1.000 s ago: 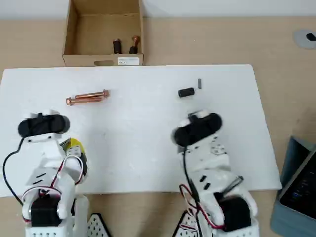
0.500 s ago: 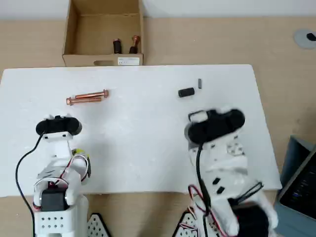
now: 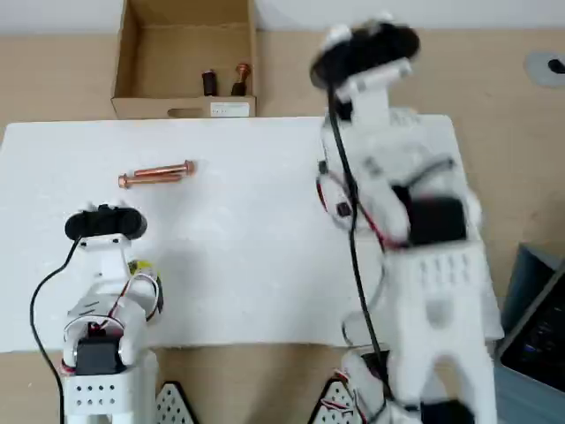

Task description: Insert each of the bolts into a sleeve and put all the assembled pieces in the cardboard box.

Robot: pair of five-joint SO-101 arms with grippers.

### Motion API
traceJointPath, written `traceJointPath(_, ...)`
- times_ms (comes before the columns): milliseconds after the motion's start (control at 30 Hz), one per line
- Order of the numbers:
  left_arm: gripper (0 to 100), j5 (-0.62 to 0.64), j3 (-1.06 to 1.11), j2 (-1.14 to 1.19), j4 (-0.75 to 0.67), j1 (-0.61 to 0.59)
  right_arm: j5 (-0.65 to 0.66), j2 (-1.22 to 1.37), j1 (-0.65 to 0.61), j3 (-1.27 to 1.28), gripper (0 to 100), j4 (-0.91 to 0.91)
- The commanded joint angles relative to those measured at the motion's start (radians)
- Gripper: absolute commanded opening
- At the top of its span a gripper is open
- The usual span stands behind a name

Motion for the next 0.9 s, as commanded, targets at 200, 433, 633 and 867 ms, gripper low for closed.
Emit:
traceJointPath(200,0,-0.006,-0.006,-0.004,-0.012,-0.005,0.037,0.489,-0.085,-0.352,1.0,-0.259)
traceJointPath(433,0,-0.006,-0.006,-0.004,-0.012,-0.005,0.163,0.837,-0.147,-0.613,1.0,-0.408)
traceJointPath(633,0,-0.006,-0.006,-0.004,-0.012,-0.005,0.256,1.129,-0.171,-0.892,1.0,-0.451)
traceJointPath(867,0,-0.005,-0.006,-0.004,-0.012,-0.005,0.345,1.425,-0.205,-1.228,1.0,-0.443)
